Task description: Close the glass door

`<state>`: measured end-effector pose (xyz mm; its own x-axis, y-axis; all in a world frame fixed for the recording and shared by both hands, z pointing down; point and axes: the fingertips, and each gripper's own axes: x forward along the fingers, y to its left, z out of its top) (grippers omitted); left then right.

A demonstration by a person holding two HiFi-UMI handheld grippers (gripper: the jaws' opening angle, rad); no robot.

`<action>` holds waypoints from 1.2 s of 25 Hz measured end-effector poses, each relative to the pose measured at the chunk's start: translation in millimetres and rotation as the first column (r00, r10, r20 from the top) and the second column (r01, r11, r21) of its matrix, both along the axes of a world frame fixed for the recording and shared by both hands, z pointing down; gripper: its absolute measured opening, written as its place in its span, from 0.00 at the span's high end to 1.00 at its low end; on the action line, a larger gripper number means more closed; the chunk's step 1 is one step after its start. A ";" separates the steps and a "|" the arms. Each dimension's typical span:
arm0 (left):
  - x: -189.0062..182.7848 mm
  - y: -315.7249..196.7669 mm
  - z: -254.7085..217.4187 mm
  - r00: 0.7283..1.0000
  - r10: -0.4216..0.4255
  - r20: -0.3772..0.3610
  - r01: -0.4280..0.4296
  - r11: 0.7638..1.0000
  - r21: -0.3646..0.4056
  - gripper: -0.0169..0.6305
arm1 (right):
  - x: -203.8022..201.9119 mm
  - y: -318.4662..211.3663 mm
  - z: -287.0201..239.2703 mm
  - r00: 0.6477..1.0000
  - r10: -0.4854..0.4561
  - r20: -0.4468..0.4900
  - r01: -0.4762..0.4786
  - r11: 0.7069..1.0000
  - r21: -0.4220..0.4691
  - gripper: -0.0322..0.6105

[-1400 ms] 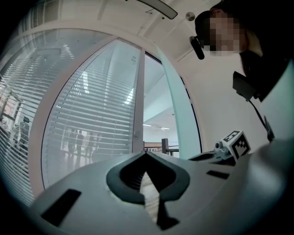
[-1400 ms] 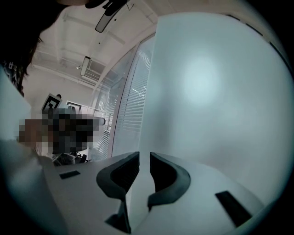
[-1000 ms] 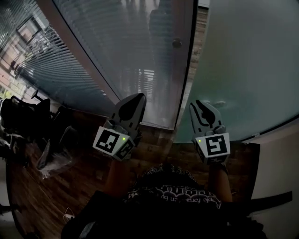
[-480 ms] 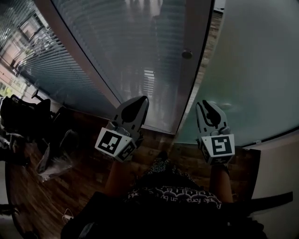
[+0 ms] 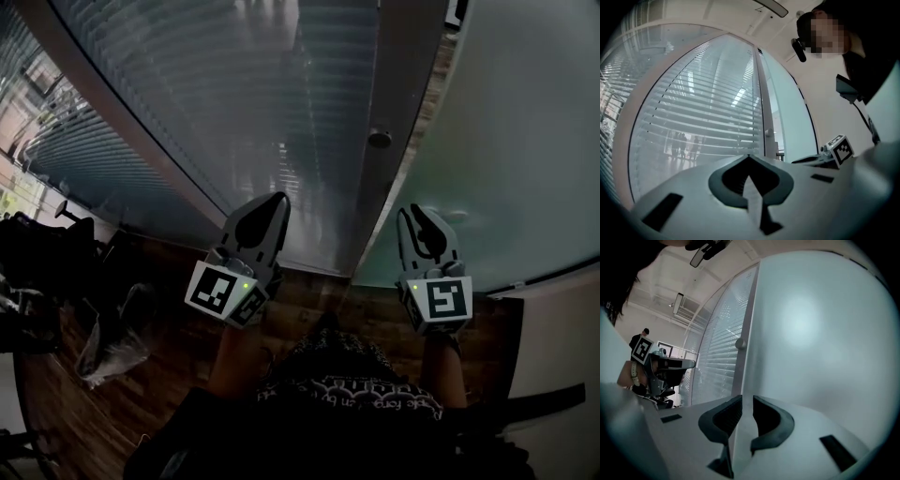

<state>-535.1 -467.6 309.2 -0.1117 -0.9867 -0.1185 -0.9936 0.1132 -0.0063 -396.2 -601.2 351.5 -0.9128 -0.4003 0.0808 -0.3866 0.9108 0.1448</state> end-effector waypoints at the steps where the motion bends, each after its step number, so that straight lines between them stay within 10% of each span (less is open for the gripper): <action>1: -2.3 -2.6 -0.9 1.000 0.005 0.002 -0.005 1.000 -0.001 0.97 | -2.7 -2.9 -0.8 1.000 0.006 0.001 -0.006 1.000 -0.002 0.84; 30: -42.6 -38.9 6.1 1.000 0.017 0.006 -0.016 0.999 -0.030 0.97 | -37.6 -64.5 -0.1 0.995 0.087 0.048 -0.086 0.996 -0.030 0.89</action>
